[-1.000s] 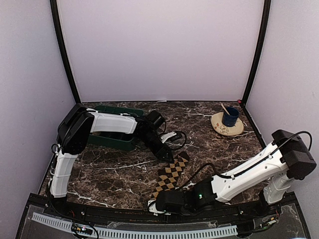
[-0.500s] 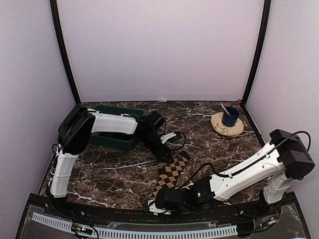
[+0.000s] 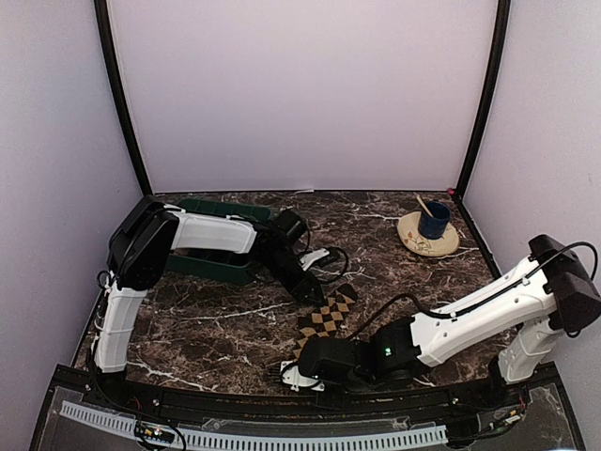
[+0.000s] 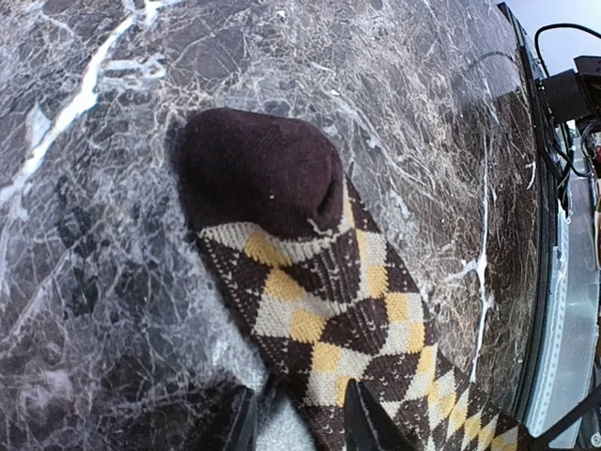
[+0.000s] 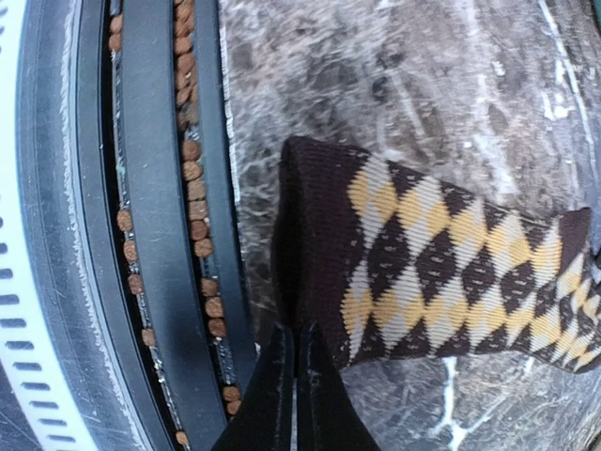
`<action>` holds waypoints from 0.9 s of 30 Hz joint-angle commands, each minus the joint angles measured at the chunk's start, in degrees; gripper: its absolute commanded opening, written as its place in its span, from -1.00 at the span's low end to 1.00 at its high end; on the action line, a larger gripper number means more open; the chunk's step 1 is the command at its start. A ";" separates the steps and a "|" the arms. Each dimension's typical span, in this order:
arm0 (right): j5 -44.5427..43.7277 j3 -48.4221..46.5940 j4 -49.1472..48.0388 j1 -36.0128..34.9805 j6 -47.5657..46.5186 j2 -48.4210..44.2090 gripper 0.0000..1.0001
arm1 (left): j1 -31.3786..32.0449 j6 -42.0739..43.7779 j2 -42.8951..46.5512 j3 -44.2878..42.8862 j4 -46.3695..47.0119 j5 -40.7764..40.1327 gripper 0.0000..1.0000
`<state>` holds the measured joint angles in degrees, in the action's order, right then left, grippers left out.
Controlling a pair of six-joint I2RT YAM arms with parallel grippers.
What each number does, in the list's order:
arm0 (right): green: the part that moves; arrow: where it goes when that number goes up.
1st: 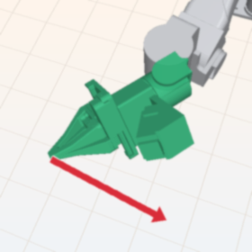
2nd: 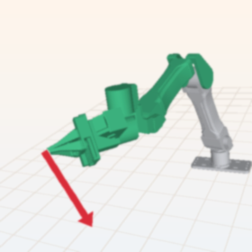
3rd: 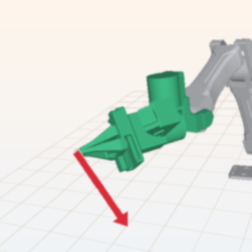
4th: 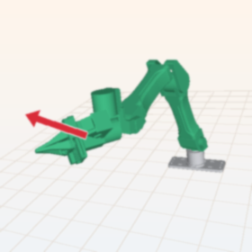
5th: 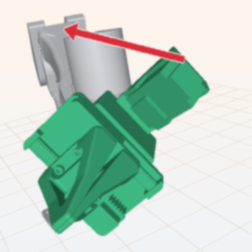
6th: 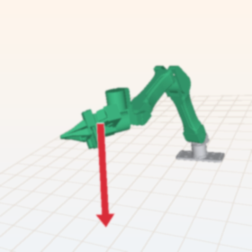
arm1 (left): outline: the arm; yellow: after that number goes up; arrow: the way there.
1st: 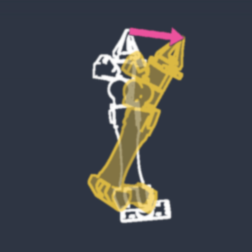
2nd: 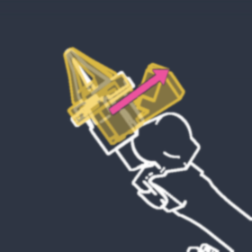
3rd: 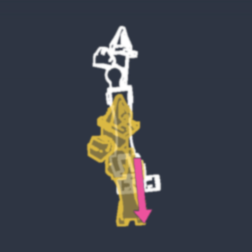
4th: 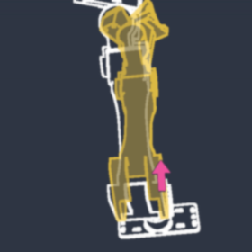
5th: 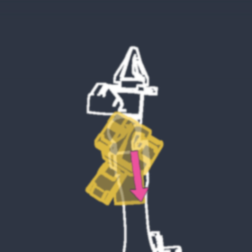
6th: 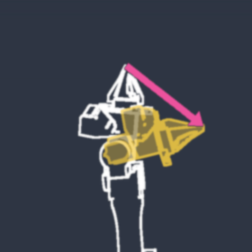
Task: Roll the socks
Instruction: Fold the sock at the center of the board.
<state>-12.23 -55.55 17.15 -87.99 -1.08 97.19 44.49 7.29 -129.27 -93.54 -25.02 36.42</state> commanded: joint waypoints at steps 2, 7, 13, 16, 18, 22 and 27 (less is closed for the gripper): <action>-0.17 -0.36 -1.01 2.32 1.32 -4.79 -1.00 | -0.89 -0.17 -0.61 2.80 -1.46 -4.05 -0.31; 0.07 -0.43 -0.64 4.51 1.77 -8.17 -1.00 | -1.07 -0.17 -0.62 3.01 -1.66 -4.30 -0.32; -1.72 -0.67 -0.90 8.12 2.05 -11.61 -1.00 | -1.16 -0.09 -0.58 3.22 -1.77 -4.54 -0.32; -2.77 -1.09 -1.08 9.91 1.92 -12.87 -1.00 | -1.25 0.00 -0.54 3.44 -2.04 -4.73 -0.33; -3.58 -1.37 -0.92 10.89 1.64 -13.43 -1.00 | -1.25 0.09 -0.53 3.58 -2.14 -4.87 -0.33; -5.74 -1.73 -0.11 12.86 1.43 -14.25 -1.00 | -1.46 0.07 -0.45 3.83 -2.24 -4.96 -0.33; -7.93 -1.45 -0.51 15.23 1.50 -15.74 -1.00 | -2.08 -0.28 0.17 5.01 -1.48 -4.50 -0.34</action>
<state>-17.04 -55.61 17.26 -74.46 0.27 83.96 43.97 7.25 -128.88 -91.83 -22.83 37.21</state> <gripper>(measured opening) 0.006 0.333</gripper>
